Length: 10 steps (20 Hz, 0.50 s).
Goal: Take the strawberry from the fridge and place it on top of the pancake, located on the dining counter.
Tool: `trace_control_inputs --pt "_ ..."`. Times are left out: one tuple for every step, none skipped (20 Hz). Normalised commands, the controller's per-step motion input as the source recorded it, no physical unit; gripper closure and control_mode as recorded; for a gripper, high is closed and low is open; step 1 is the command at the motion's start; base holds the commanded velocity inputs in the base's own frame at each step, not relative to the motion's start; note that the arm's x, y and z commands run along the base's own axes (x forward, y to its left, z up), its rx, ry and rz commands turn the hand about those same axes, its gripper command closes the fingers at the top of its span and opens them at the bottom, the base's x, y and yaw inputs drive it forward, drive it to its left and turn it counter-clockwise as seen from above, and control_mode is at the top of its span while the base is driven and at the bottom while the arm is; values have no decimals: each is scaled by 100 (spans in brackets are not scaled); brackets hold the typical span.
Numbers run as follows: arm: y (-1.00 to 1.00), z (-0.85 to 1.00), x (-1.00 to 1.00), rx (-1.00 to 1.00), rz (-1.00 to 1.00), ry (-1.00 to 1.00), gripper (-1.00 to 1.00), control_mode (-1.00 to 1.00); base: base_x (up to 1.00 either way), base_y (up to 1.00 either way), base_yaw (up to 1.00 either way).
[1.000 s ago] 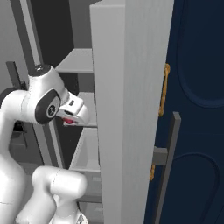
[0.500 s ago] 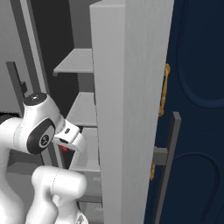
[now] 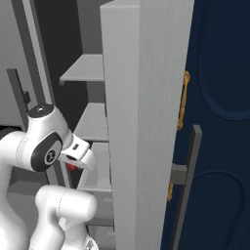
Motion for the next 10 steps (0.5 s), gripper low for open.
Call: trace_control_inputs --pt "0 0 -41 0 0 0 100 -100 0 0 0" --pt "0 0 0 0 0 0 100 100 -76 0 0" --pt "0 0 0 0 0 0 100 100 -100 0 0" --pt "0 0 0 0 0 0 100 100 -100 0 0" --pt "0 0 0 0 0 0 100 100 -100 0 0" --pt "0 0 0 0 0 0 100 100 -100 0 -1" --pt "0 0 0 0 0 0 100 100 -100 0 -2" --pt "0 0 0 0 0 0 100 100 -100 0 -3" --pt "0 0 0 0 0 0 100 100 -100 0 -5" --pt "0 0 0 0 0 0 100 100 -100 0 -10"
